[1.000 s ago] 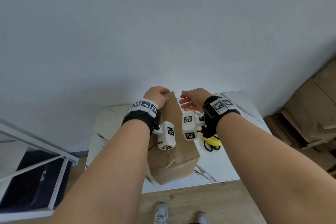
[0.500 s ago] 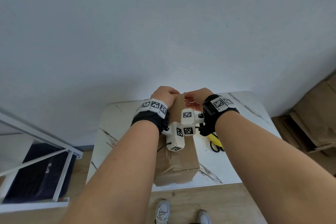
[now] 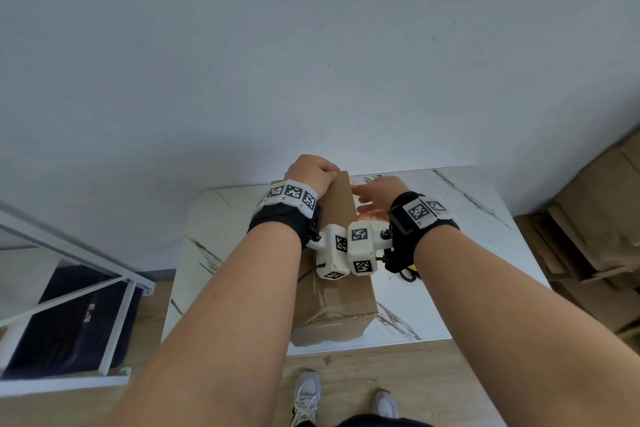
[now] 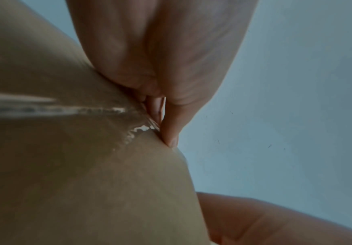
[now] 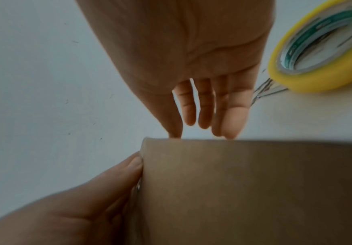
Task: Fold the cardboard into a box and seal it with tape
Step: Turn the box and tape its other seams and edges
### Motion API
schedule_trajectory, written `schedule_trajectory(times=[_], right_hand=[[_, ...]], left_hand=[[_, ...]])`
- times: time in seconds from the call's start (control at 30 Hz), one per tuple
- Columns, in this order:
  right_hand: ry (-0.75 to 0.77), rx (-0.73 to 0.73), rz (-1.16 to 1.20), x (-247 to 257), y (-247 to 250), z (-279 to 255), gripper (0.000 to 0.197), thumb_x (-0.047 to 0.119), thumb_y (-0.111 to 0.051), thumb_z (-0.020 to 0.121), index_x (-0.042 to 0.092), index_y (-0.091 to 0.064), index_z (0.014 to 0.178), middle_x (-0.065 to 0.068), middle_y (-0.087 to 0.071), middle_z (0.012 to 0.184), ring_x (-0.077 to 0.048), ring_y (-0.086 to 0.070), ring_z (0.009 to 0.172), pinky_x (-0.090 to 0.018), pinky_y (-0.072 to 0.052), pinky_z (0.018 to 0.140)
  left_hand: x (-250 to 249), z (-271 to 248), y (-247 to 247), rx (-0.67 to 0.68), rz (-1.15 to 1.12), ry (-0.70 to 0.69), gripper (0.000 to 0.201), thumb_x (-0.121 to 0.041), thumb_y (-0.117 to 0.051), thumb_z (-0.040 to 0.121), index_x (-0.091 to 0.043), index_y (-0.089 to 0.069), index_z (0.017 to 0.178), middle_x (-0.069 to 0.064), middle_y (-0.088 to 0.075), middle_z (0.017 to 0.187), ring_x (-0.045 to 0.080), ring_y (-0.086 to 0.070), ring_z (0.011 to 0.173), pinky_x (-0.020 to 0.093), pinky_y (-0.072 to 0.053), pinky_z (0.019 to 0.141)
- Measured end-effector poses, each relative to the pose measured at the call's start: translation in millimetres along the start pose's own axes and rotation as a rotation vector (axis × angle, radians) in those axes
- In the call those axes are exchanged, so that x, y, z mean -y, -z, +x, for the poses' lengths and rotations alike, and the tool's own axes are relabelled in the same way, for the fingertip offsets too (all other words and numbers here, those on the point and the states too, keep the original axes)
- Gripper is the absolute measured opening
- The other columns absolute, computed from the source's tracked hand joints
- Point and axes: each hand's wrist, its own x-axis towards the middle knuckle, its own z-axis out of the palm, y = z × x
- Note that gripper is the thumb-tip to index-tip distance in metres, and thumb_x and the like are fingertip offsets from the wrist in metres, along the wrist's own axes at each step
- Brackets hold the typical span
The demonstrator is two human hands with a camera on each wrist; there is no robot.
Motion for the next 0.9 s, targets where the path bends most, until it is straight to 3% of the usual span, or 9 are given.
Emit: schedule_trajectory(times=[0.03,0.13,0.23,0.33,0.5,0.57,0.67,0.77,0.9], right_hand=[[0.065,-0.03,0.02,0,1,2,0.015,0.01,-0.069,0.087,0.002,-0.06,0.095,-0.011,-0.062,0.086,-0.02,-0.062,0.067,-0.036,-0.061,0.068],[0.25,-0.083,0.037,5,1,7,0.019,0.005,-0.064,0.088,-0.001,-0.069,0.106,-0.009,-0.067,0.082,-0.018,-0.065,0.066,-0.036,-0.06,0.077],[0.309,-0.051,-0.004,7,-2,6,0.016,0.012,-0.065,0.087,0.004,-0.075,0.097,-0.01,-0.074,0.088,-0.027,-0.072,0.08,-0.039,-0.059,0.085],[0.291,-0.023,-0.002,8,-2,6,0.019,0.01,-0.064,0.088,-0.003,-0.073,0.099,-0.019,-0.073,0.097,-0.031,-0.071,0.089,-0.04,-0.059,0.085],[0.321,-0.071,-0.111,13,-2,6,0.019,0.013,-0.072,0.082,-0.006,-0.074,0.082,-0.019,-0.074,0.082,-0.03,-0.073,0.079,-0.038,-0.06,0.08],[0.3,-0.067,-0.081,13,-1,5,0.02,0.012,-0.073,0.082,-0.008,-0.073,0.083,-0.022,-0.073,0.085,-0.031,-0.072,0.078,-0.04,-0.06,0.081],[0.304,0.001,-0.039,14,0,0,0.013,0.008,-0.073,0.082,-0.002,-0.072,0.09,-0.021,-0.073,0.093,-0.03,-0.073,0.082,-0.04,-0.059,0.084],[0.299,0.014,-0.025,16,-1,-2,0.002,0.005,-0.073,0.08,0.006,-0.073,0.081,-0.017,-0.075,0.086,-0.03,-0.074,0.081,-0.041,-0.059,0.084],[0.282,-0.078,-0.127,18,-4,1,0.008,0.006,-0.068,0.078,0.0,-0.074,0.08,-0.015,-0.075,0.078,-0.028,-0.074,0.07,-0.045,-0.06,0.082]], left_hand=[[0,0,0,-0.006,0.009,0.001,0.019,-0.021,-0.06,0.089,-0.022,-0.073,0.102,-0.004,-0.068,0.116,0.019,-0.061,0.109,0.032,-0.048,0.097],[1,0,-1,-0.045,0.037,0.018,0.012,-0.024,-0.062,0.087,-0.021,-0.068,0.097,-0.002,-0.067,0.111,0.019,-0.061,0.105,0.032,-0.049,0.092],[1,0,0,-0.063,0.03,0.02,0.007,-0.023,-0.065,0.086,-0.02,-0.067,0.091,-0.001,-0.067,0.108,0.02,-0.061,0.102,0.031,-0.049,0.089],[0,0,0,-0.072,-0.007,0.018,0.003,-0.021,-0.067,0.085,-0.021,-0.064,0.083,-0.002,-0.068,0.102,0.02,-0.062,0.099,0.031,-0.05,0.087],[1,0,0,-0.06,-0.021,0.017,0.005,-0.019,-0.066,0.084,-0.022,-0.063,0.081,-0.007,-0.062,0.091,0.019,-0.062,0.096,0.028,-0.048,0.079],[2,0,1,-0.058,-0.025,0.01,0.005,-0.019,-0.066,0.084,-0.022,-0.063,0.08,-0.007,-0.062,0.091,0.019,-0.062,0.096,0.027,-0.047,0.078],[1,-2,2,-0.064,-0.025,-0.001,0.005,-0.019,-0.066,0.084,-0.022,-0.064,0.08,-0.005,-0.064,0.093,0.019,-0.062,0.096,0.027,-0.047,0.08],[-1,-3,3,-0.064,-0.026,0.007,0.003,-0.019,-0.065,0.085,-0.021,-0.068,0.085,-0.001,-0.068,0.103,0.021,-0.062,0.101,0.029,-0.049,0.085],[-4,-7,5,-0.02,-0.012,0.0,0.029,-0.004,-0.049,0.091,-0.015,-0.071,0.106,0.002,-0.066,0.119,0.021,-0.059,0.113,0.026,-0.045,0.091]])
